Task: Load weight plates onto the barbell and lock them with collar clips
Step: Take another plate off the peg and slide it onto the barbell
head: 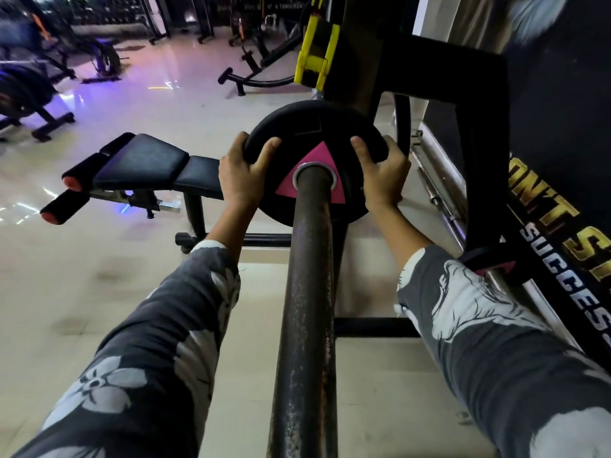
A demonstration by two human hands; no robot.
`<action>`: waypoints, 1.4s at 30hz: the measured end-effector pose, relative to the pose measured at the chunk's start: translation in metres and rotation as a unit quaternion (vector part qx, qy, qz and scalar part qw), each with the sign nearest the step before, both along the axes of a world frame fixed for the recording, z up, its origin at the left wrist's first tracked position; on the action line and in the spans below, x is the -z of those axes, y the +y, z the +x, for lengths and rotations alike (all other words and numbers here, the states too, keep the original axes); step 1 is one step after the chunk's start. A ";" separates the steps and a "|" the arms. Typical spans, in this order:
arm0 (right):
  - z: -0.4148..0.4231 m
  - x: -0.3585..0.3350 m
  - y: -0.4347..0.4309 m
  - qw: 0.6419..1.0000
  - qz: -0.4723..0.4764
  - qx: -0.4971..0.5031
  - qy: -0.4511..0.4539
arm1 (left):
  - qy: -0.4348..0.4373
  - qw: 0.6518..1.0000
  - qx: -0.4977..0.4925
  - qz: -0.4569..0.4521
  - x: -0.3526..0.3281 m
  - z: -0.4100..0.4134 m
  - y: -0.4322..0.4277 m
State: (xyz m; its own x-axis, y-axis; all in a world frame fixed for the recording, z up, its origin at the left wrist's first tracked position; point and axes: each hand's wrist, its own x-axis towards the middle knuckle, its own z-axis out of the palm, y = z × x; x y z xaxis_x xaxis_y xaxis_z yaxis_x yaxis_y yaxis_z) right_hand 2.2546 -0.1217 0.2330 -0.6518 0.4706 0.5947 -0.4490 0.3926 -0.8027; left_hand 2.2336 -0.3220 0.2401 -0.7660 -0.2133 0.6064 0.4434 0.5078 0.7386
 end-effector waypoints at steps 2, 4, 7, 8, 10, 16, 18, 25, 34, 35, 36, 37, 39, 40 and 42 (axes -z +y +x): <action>0.002 0.001 0.004 0.999 0.022 -0.018 -0.016 | -0.026 0.999 0.007 -0.040 0.000 0.004 -0.006; 0.005 0.003 0.007 0.998 0.040 -0.030 -0.032 | -0.044 0.996 0.014 -0.074 -0.002 0.008 -0.011; 0.013 0.005 0.007 0.997 0.038 -0.059 -0.043 | -0.061 0.991 0.012 -0.118 -0.004 0.018 -0.017; 0.017 0.005 0.006 0.996 0.044 -0.058 -0.052 | -0.067 0.990 0.011 -0.127 -0.005 0.022 -0.018; 0.029 0.004 0.002 0.993 0.073 -0.043 -0.078 | -0.077 0.988 0.015 -0.133 -0.006 0.034 -0.018; 0.108 0.008 -0.009 0.964 0.217 0.077 -0.136 | -0.040 0.985 -0.021 -0.166 -0.004 0.104 -0.026; 0.145 0.013 -0.014 0.954 0.244 0.086 -0.151 | -0.033 0.983 -0.005 -0.181 0.000 0.137 -0.033; 0.295 0.041 -0.053 0.934 0.271 0.040 -0.230 | -0.053 0.972 0.066 -0.217 0.032 0.267 -0.054; 0.448 0.055 -0.094 0.926 0.252 0.036 -0.279 | -0.064 0.959 0.124 -0.246 0.074 0.405 -0.058; 0.458 0.059 -0.092 0.925 0.251 0.037 -0.282 | -0.074 0.960 0.128 -0.240 0.078 0.414 -0.054; 0.468 0.063 -0.090 0.923 0.252 0.044 -0.289 | -0.087 0.959 0.133 -0.235 0.083 0.423 -0.049; 0.476 0.069 -0.086 0.919 0.251 0.051 -0.300 | -0.101 0.956 0.141 -0.235 0.088 0.430 -0.044; 0.490 0.079 -0.075 0.910 0.253 0.063 -0.322 | -0.120 0.949 0.161 -0.241 0.098 0.442 -0.033; 0.495 0.085 -0.067 0.904 0.257 0.071 -0.333 | -0.123 0.946 0.173 -0.244 0.102 0.447 -0.025; 0.504 0.093 -0.049 0.897 0.262 0.091 -0.344 | -0.126 0.941 0.194 -0.248 0.109 0.450 -0.007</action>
